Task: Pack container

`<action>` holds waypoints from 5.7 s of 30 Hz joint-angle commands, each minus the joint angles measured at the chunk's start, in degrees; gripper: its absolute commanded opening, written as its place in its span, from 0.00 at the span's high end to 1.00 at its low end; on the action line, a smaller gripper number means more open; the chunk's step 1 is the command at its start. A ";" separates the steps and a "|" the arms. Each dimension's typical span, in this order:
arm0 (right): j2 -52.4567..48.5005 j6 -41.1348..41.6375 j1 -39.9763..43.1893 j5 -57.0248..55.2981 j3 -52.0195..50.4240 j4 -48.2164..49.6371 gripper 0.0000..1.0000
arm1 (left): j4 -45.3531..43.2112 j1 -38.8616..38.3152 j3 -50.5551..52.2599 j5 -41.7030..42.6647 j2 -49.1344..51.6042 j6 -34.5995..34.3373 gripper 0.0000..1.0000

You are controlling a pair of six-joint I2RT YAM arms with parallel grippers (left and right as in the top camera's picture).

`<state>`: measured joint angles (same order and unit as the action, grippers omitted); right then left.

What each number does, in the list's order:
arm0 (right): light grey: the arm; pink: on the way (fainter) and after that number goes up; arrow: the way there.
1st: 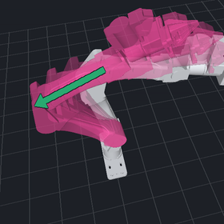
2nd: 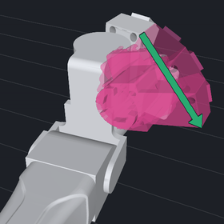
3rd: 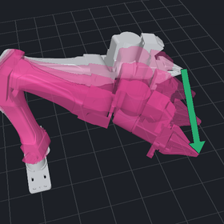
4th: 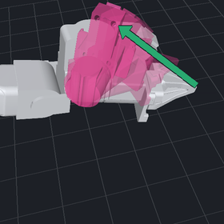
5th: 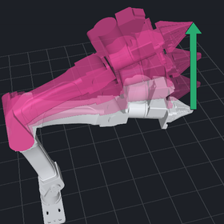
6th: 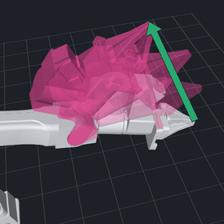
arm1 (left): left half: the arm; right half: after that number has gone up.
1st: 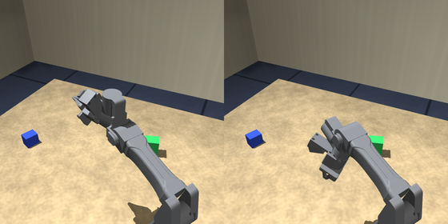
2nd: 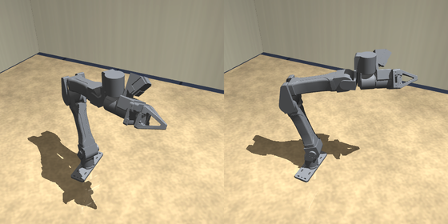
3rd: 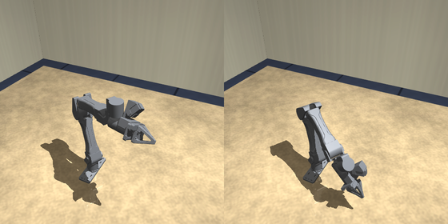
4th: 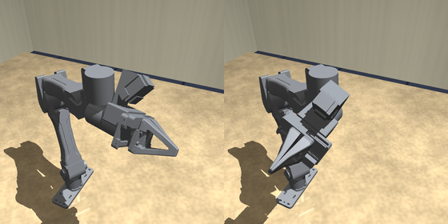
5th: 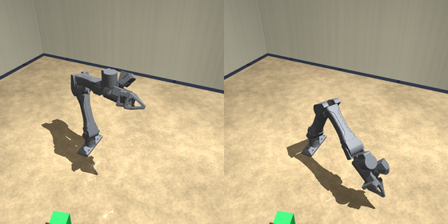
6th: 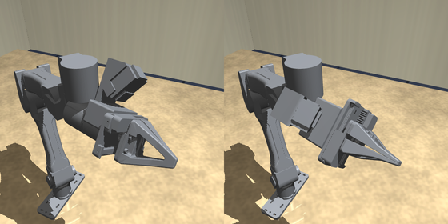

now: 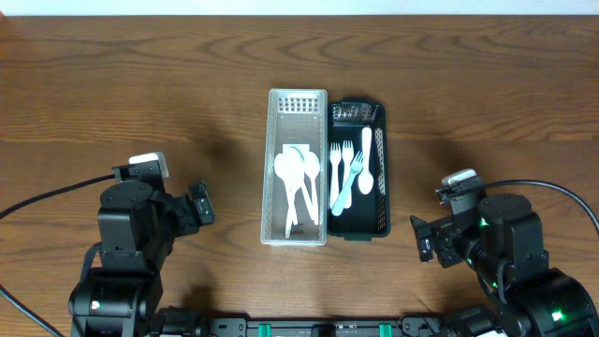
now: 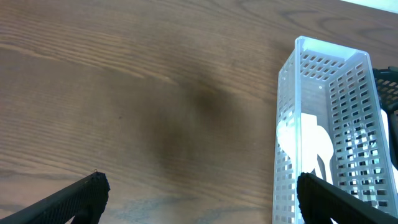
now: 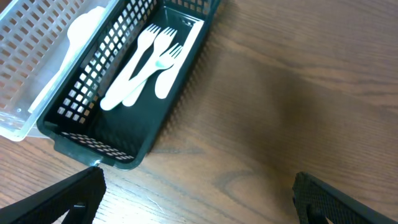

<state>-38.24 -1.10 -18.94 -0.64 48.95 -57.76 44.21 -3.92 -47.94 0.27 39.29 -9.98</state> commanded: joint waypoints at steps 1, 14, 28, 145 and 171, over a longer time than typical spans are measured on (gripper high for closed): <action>0.11 -1.11 -0.52 1.14 -0.39 0.15 0.01 | -0.44 -0.17 0.52 0.15 -0.07 1.38 0.02; 0.11 -1.14 -0.52 -1.68 -0.44 1.18 0.01 | -0.42 -0.17 0.52 0.15 -0.07 1.38 0.02; 0.11 -1.16 -0.52 -0.98 -0.44 1.49 0.01 | -0.42 -0.17 0.52 0.15 0.42 1.38 0.02; 34.10 -24.87 20.68 15.06 -41.57 54.80 0.01 | -0.39 -0.17 0.52 0.15 1.07 1.38 0.02; 37.97 -4.26 21.66 3.02 -48.59 53.66 0.01 | -0.39 -0.17 0.52 0.15 1.07 1.38 0.02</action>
<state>-0.71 -7.27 2.02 3.51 0.47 -3.77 43.86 -3.92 -47.90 0.25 40.38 -9.13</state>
